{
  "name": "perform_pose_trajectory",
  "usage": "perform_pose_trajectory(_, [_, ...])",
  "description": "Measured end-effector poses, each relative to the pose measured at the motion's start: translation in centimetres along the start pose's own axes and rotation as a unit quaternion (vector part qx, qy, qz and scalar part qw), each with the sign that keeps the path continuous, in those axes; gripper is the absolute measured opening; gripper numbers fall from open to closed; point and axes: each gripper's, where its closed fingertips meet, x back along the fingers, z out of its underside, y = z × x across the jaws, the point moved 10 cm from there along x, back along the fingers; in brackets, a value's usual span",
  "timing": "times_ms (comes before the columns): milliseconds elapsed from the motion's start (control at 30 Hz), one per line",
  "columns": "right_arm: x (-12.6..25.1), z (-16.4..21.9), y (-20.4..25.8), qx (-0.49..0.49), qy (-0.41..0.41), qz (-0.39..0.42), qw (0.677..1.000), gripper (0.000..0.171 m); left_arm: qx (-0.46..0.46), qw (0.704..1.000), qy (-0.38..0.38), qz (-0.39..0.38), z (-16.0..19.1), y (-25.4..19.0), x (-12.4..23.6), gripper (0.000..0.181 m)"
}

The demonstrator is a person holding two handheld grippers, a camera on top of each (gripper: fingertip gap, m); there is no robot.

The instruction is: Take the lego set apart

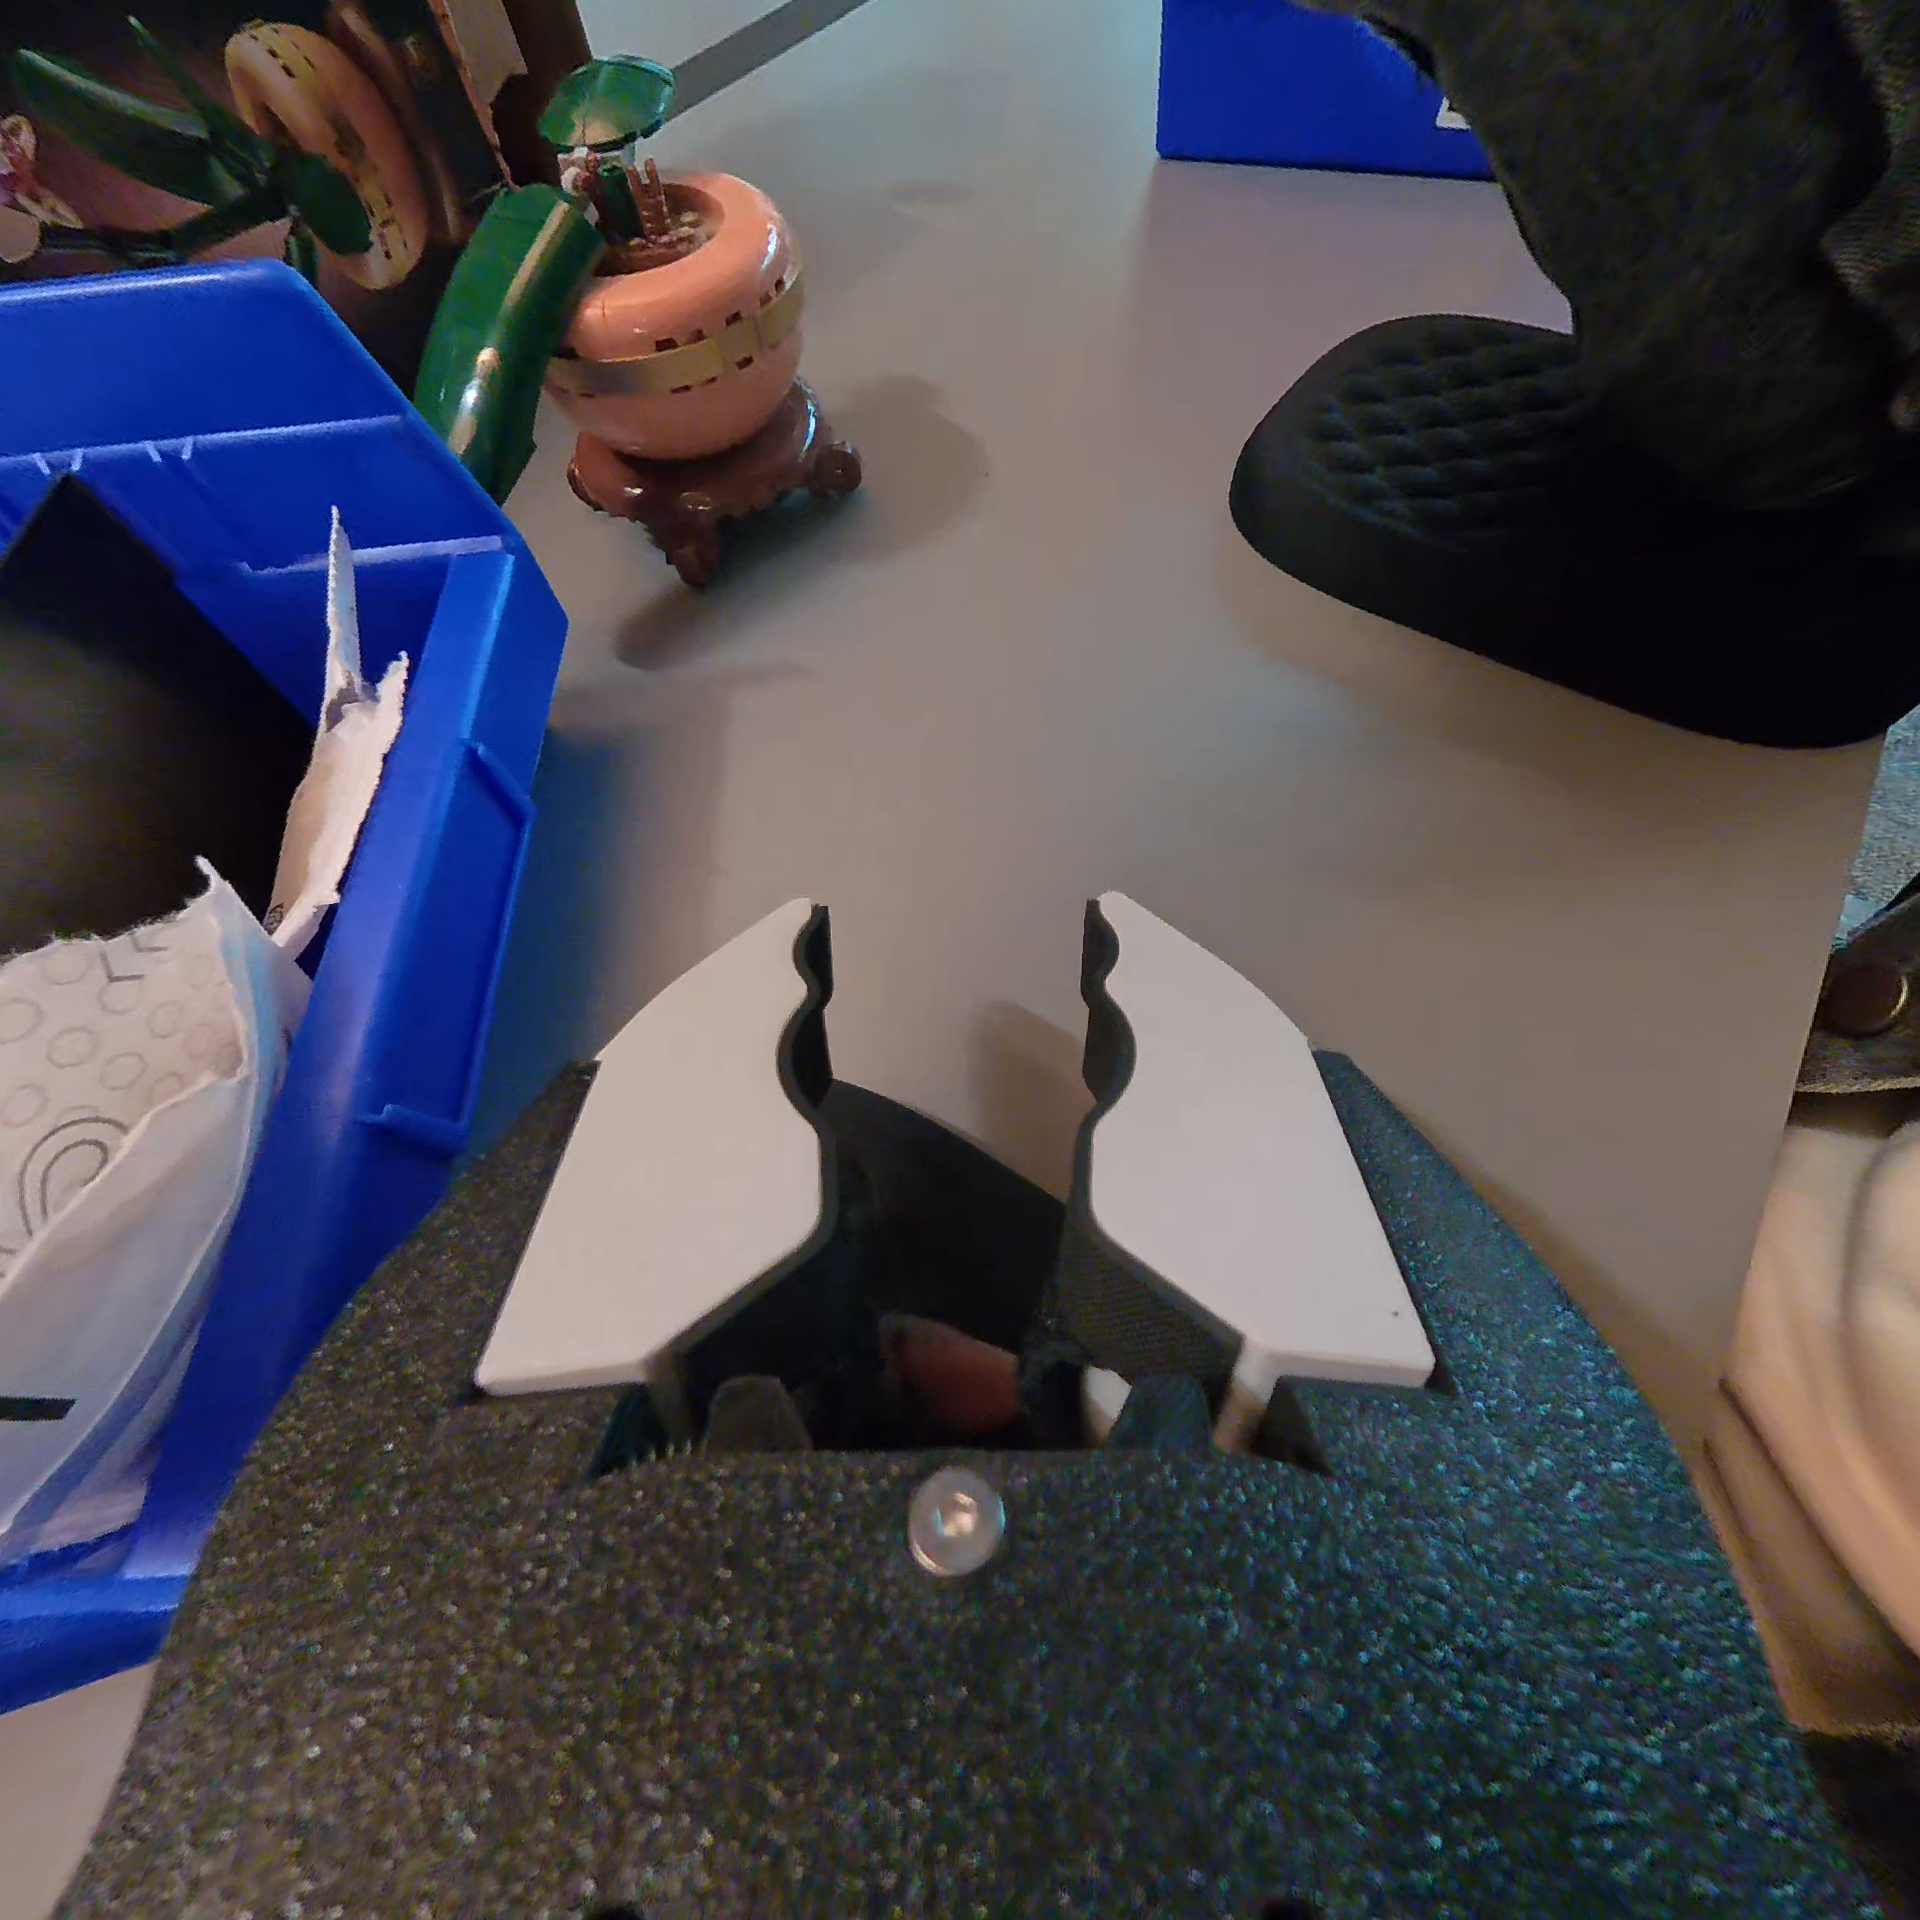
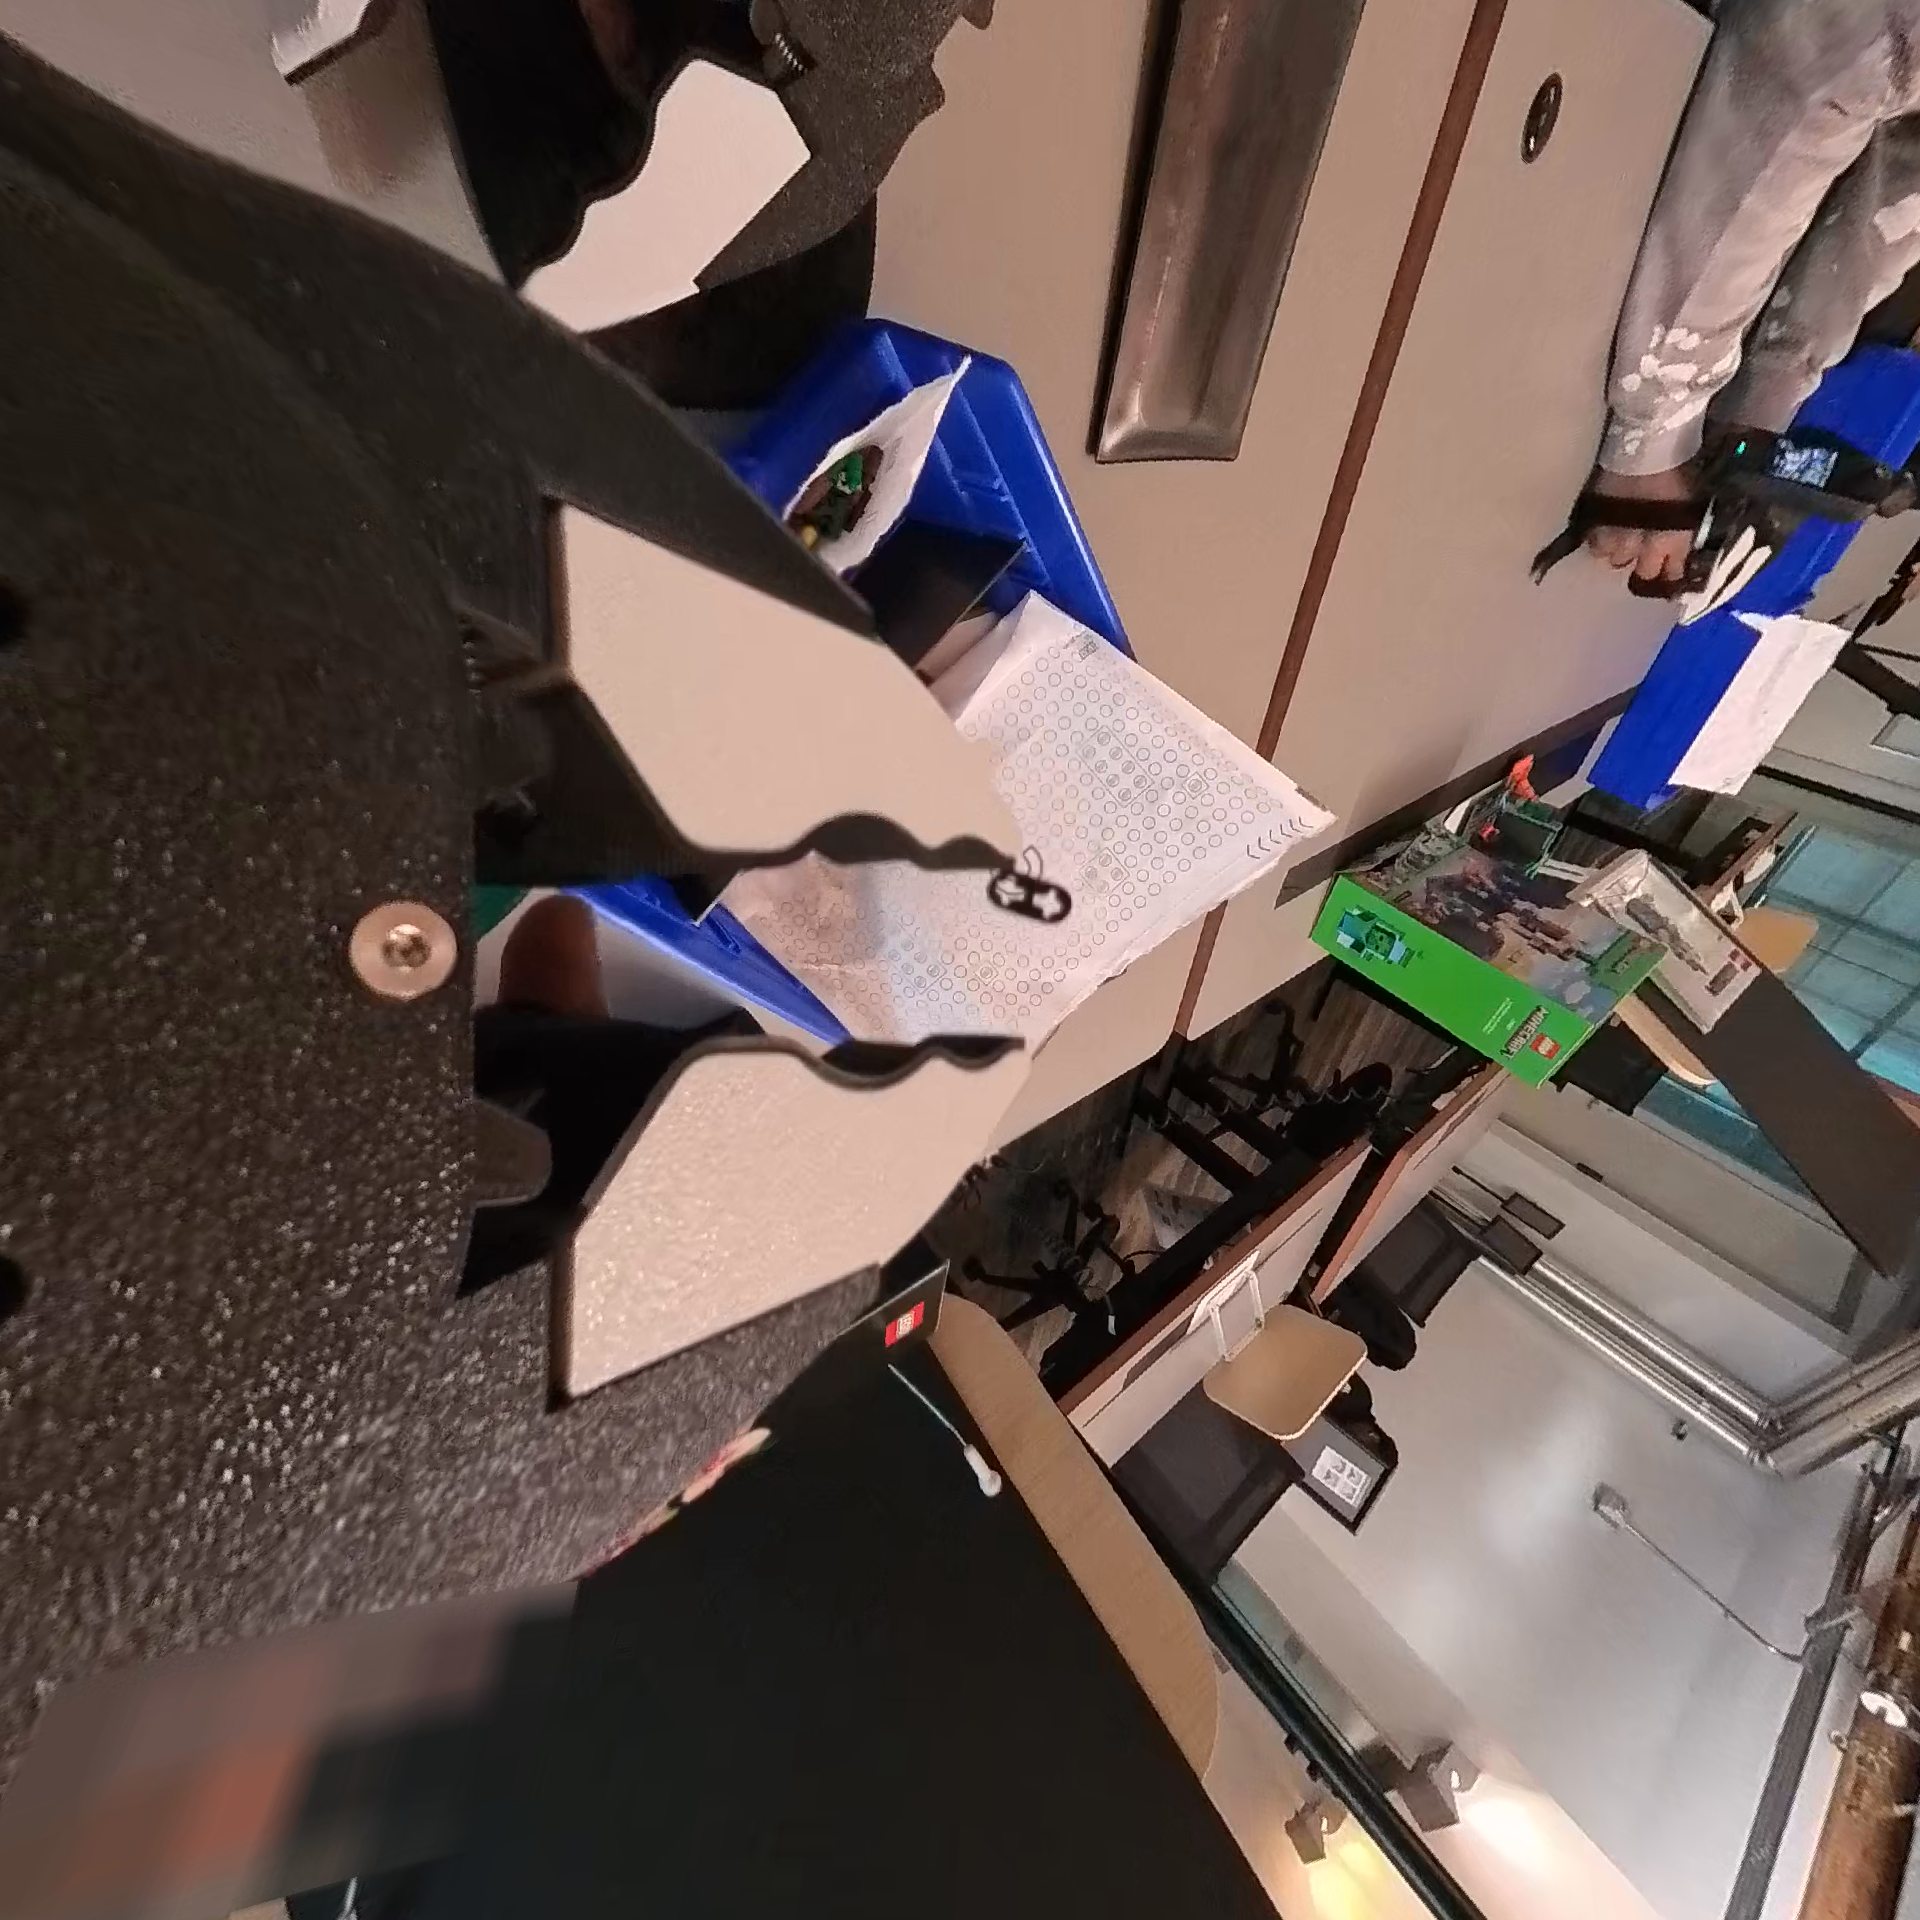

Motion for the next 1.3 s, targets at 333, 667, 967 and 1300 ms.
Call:
perform_pose_trajectory(333, [-0.2,0.2,0.2,0.006,0.007,-0.011,1.000,0.007,-0.001,1.000,0.000,0.000,0.0,-0.1,0.0,0.046])
perform_pose_trajectory(667, [-0.2,0.4,0.1,-0.004,0.006,-0.026,1.000,0.006,-0.001,1.000,0.003,0.001,0.0,-0.1,0.0,0.046])
perform_pose_trajectory(967, [-0.4,0.9,0.0,-0.003,0.006,-0.040,0.999,0.006,-0.002,1.000,0.003,0.001,0.0,-0.2,0.0,0.046])
perform_pose_trajectory(1300, [-1.4,2.1,0.5,0.030,0.094,-0.183,0.978,0.030,0.005,1.000,0.004,0.008,0.0,0.0,0.0,0.047])
